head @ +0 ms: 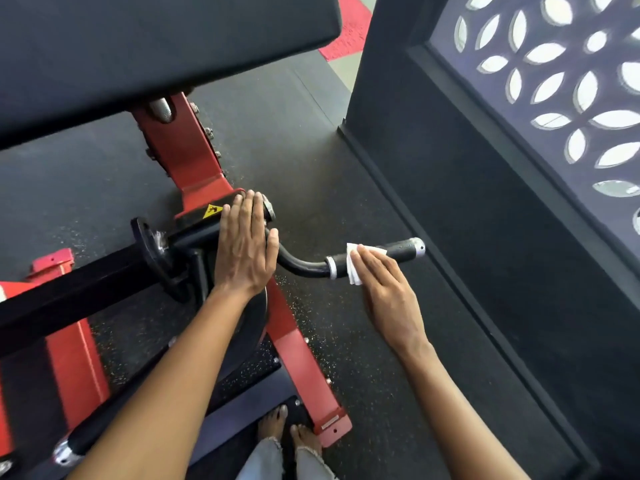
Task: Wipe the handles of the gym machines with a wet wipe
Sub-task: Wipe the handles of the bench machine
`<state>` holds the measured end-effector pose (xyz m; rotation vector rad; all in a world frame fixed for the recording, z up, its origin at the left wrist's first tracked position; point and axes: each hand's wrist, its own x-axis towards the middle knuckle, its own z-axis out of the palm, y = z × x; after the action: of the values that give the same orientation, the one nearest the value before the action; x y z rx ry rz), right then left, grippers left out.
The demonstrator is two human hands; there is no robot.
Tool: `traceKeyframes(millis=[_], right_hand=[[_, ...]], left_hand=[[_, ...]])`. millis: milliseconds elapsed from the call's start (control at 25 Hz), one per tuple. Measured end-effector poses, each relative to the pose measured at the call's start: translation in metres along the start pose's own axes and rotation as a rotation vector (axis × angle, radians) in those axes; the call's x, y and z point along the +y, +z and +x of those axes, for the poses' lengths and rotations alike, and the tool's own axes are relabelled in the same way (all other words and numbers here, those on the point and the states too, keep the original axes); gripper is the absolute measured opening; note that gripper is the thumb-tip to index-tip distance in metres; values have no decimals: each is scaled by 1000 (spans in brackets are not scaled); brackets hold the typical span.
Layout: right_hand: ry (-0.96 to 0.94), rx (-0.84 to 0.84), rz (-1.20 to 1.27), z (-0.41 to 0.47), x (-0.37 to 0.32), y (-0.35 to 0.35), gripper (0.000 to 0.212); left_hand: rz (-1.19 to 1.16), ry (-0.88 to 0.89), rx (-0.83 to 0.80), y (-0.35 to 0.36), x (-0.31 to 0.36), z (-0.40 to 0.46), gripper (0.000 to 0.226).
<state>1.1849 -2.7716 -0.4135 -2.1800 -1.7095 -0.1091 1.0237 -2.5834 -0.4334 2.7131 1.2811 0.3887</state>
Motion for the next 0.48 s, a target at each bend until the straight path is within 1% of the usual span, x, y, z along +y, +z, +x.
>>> traceKeyframes(millis=[120, 240, 400, 480], right_hand=[[174, -14, -3, -5, 31, -7, 50], [313, -1, 12, -4, 51, -11, 46], [412, 9, 17, 3, 53, -12, 45], [422, 24, 6, 2, 46, -9, 43]], left_hand=[[-4, 0, 15, 1, 0, 1, 63], [10, 6, 20, 2, 0, 0, 63], [11, 7, 28, 3, 0, 2, 63], [13, 6, 28, 3, -1, 1, 63]])
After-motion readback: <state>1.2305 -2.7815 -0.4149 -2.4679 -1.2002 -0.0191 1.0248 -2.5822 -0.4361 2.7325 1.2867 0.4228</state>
